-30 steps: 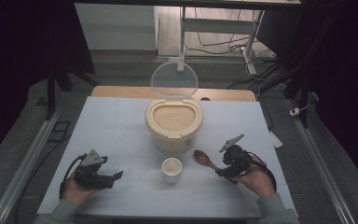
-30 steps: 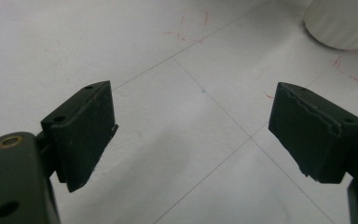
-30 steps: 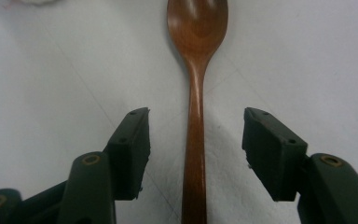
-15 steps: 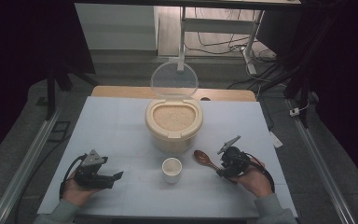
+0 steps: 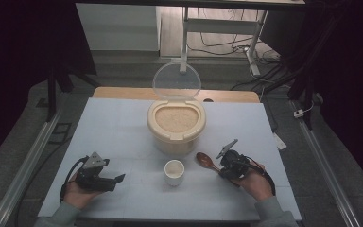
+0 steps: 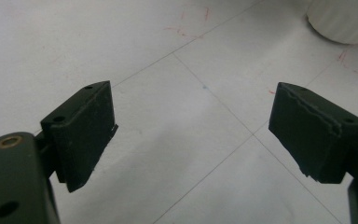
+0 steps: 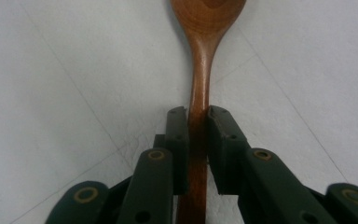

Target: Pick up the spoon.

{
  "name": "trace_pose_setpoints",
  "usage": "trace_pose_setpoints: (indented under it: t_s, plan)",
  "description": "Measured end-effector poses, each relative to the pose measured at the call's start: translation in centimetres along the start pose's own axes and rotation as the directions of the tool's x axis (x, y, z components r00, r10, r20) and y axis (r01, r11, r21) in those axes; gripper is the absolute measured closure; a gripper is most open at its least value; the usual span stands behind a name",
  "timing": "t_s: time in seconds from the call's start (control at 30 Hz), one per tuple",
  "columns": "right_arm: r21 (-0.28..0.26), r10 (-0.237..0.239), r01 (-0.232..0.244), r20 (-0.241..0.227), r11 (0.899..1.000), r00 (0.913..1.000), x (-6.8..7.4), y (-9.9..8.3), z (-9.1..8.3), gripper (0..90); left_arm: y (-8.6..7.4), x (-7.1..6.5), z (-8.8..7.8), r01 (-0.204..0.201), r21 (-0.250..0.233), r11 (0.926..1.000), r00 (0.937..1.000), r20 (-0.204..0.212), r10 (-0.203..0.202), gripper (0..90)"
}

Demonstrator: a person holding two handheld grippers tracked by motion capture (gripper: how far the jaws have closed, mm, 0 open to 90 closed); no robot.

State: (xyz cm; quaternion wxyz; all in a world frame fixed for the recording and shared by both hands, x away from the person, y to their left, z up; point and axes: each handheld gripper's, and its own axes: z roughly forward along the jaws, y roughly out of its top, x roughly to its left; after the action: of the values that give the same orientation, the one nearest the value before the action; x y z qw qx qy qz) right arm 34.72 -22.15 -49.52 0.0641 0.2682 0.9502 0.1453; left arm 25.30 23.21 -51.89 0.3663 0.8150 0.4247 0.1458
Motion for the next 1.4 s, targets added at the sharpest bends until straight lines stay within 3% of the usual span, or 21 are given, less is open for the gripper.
trace_pose_setpoints:
  t_s: [0.4,0.57,0.93,1.17,1.33,1.4]
  plan:
    - [-0.016,-0.031,0.031,0.008,0.999,0.9995,0.2,-0.2,-0.4,79.9,0.0,-0.1,0.1,-0.003,0.003,1.0000,1.0000,-0.004,0.003,14.2]
    - [-0.068,-0.031,0.031,0.004,0.997,0.9995,0.0,-0.7,-1.9,80.0,-0.1,0.0,0.0,-0.002,0.003,1.0000,1.0000,-0.006,0.002,14.3]
    - [-0.173,-0.061,0.058,-0.011,0.983,0.9981,0.5,-1.4,-5.8,79.9,-0.1,0.0,0.1,0.003,0.005,1.0000,1.0000,-0.004,-0.003,14.3]
    - [-0.196,-0.087,0.082,-0.017,0.977,0.9961,0.8,-1.3,-6.7,79.9,-0.1,0.0,0.1,0.004,0.006,1.0000,1.0000,-0.004,-0.004,14.3]
    - [-0.211,-0.120,0.113,-0.020,0.971,0.9925,1.2,-1.1,-7.0,79.9,-0.1,0.0,0.1,0.001,0.009,1.0000,1.0000,-0.003,-0.001,14.3]
    - [-0.220,-0.155,0.145,-0.027,0.965,0.9876,1.5,-0.9,-7.0,79.9,-0.1,0.0,0.1,0.002,0.008,1.0000,1.0000,-0.003,-0.002,14.3]
